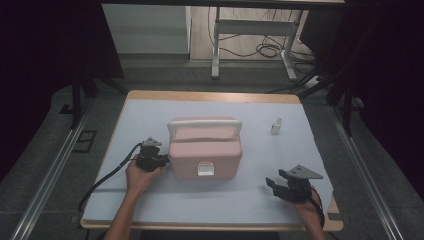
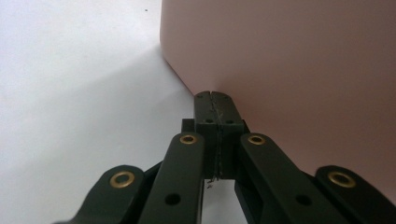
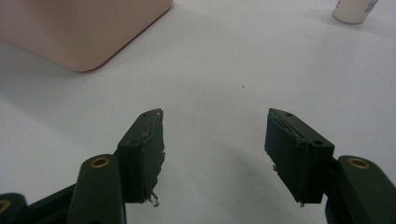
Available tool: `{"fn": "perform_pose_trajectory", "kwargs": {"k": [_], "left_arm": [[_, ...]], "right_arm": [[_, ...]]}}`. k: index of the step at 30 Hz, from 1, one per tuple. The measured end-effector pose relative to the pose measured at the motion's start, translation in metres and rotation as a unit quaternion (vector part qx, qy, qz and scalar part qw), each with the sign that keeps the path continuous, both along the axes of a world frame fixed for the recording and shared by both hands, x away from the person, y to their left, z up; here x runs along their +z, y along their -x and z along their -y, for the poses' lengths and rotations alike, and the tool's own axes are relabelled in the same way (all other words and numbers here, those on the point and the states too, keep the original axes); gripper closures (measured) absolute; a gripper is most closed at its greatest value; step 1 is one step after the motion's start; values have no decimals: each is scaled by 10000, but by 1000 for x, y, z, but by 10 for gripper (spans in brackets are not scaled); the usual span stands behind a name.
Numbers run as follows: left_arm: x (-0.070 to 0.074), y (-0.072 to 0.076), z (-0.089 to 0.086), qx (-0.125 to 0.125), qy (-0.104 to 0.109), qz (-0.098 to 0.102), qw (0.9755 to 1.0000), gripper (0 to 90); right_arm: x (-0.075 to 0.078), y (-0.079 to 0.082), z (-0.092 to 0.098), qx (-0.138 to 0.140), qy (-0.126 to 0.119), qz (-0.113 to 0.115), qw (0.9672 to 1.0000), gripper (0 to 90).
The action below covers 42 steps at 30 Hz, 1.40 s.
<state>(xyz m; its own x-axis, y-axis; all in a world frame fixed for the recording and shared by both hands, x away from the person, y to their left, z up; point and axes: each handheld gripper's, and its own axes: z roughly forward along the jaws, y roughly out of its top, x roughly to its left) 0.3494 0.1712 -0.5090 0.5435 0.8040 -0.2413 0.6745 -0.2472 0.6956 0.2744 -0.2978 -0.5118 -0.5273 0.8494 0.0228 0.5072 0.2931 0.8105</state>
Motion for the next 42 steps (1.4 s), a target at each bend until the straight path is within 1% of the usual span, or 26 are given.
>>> {"fn": "perform_pose_trajectory", "kwargs": {"k": [2, 5, 7, 11, 12, 13, 14, 17, 21, 23, 27, 28, 29, 30, 31, 32, 33, 34, 35, 36, 37, 39, 40, 41, 42], "left_arm": [[0, -1, 3, -3, -28, 4, 10000, 900], [0, -2, 5, -21, 14, -38, 10000, 900], [0, -3, 8, -23, 1, -28, 10000, 900], [2, -4, 14, -100, -87, -31, 9999, 900], [2, -5, 17, -96, -65, -22, 9999, 900], [2, -5, 18, -118, -24, -59, 9999, 900], [0, -6, 19, -121, 63, -77, 9999, 900], [-1, -6, 20, -77, 76, -79, 9999, 900], [-2, -7, 20, -77, 53, -80, 9999, 900], [-2, -6, 20, -80, 28, -60, 9999, 882], [-1, -1, 18, -63, -161, 71, 9998, 854], [0, 3, 17, -89, -230, 146, 9996, 818], [0, 3, 17, -89, -230, 146, 9996, 810], [1, 5, 16, -143, -305, 196, 9992, 810], [3, 9, 15, -185, -378, 264, 9988, 778], [3, 9, 15, -185, -378, 264, 9988, 762], [4, 12, 14, -209, -451, 314, 9983, 762], [5, 14, 13, -223, -497, 338, 9979, 740], [6, 16, 12, -230, -512, 370, 9977, 729], [7, 18, 12, -262, -522, 377, 9976, 702], [8, 19, 11, -284, -533, 397, 9974, 702], [9, 23, 11, -328, -557, 396, 9971, 672], [9, 28, 10, -378, -622, 376, 9966, 631], [9, 28, 10, -378, -622, 376, 9966, 617], [9, 32, 10, -405, -648, 373, 9964, 617]], "right_arm": [[0, 0, 0, -2, 3, -1, 10000, 376], [0, 0, 0, 4, 7, 11, 10000, 376], [0, 0, 0, 5, 9, 4, 10000, 376], [-1, -1, -2, 30, 24, -13, 10000, 375], [-1, 0, -2, 38, 29, -9, 10000, 375], [-1, 0, -2, 38, 29, -9, 10000, 375], [-1, 0, -2, 37, 32, -5, 10000, 375], [-1, 0, -1, 34, 38, -8, 10000, 375], [-1, 0, -1, 24, 42, -15, 10000, 375], [-1, 0, -1, 19, 50, -16, 10000, 374], [-1, 0, 0, 4, 38, 4, 10000, 375], [-1, 0, 1, 0, 23, 10, 10000, 376], [-1, 0, 1, 0, 23, 10, 10000, 376], [0, 0, 1, -12, 18, 3, 10000, 376], [-1, 0, 2, -20, -2, -2, 10000, 376], [-1, 0, 2, -20, -2, -2, 10000, 376], [-1, 0, 2, -21, -9, -5, 10000, 376], [0, 0, 2, -23, -25, -8, 10000, 376], [0, 0, 2, -33, -44, -4, 10000, 376], [0, 0, 3, -43, -89, -1, 10000, 376], [0, 0, 3, -43, -89, -1, 10000, 376], [1, 0, 3, -44, -111, -9, 9999, 376], [1, 0, 3, -43, -109, -9, 9999, 376], [1, 0, 3, -43, -109, -9, 9999, 376], [1, 0, 3, -45, -113, -6, 9999, 377]]}}
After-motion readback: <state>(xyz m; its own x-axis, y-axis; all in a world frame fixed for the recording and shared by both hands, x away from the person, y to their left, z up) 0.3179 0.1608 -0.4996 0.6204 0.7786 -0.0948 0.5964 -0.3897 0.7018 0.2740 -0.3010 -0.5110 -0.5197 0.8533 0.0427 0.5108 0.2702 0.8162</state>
